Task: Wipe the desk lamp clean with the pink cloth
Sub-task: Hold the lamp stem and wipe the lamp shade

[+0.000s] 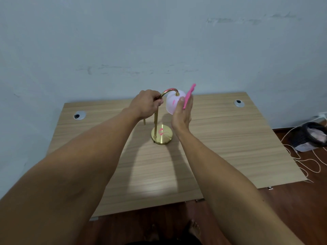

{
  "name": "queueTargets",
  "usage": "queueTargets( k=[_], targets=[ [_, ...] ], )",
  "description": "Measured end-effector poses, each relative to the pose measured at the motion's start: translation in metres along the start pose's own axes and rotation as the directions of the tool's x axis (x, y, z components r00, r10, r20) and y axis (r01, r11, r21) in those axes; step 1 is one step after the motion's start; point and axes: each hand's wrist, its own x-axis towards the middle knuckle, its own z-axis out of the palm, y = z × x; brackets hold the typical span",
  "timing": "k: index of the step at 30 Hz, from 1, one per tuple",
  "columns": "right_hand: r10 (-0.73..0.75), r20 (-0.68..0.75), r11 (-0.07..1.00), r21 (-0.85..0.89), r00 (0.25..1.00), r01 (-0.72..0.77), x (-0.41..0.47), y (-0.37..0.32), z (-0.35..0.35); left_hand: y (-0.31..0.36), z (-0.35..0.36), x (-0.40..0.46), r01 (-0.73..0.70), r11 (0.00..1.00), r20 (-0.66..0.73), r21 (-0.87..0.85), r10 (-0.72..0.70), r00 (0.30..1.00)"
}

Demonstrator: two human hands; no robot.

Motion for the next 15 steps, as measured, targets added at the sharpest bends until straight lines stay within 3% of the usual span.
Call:
queueTargets(
  k=[1,3,8,10,13,15],
  targets=[
    [-0.113,0.019,0.990,-0.079,0.993,0.114,-0.006,-0.007,-0.001,0.000,0.000,0.000,-0.005,1.000,0.000,0.001,0.005,1.000],
    [-0.188,0.060,0.965,-0.175,0.980,0.195,-0.010,-0.005,-0.002,0.000,0.001,0.000,-0.013,1.000,-0.001,0.001,0.013,1.000],
    [-0.216,0.012,0.976,-0.034,0.976,0.216,-0.009,-0.002,-0.008,0.000,0.001,-0.001,-0.008,1.000,0.002,0.003,0.008,1.000],
    [-0.122,0.022,0.990,0.080,0.992,0.120,0.000,0.004,-0.001,0.001,0.001,-0.001,-0.002,1.000,0.005,-0.003,0.002,1.000],
    [0.170,0.079,0.948,0.260,0.982,-0.185,0.031,0.051,0.008,0.001,0.001,-0.001,0.004,1.000,0.003,-0.009,-0.004,1.000],
    [0.155,0.105,0.968,0.182,0.982,-0.172,0.014,0.044,0.004,0.000,0.001,-0.001,0.004,1.000,-0.003,-0.010,-0.004,1.000]
  ],
)
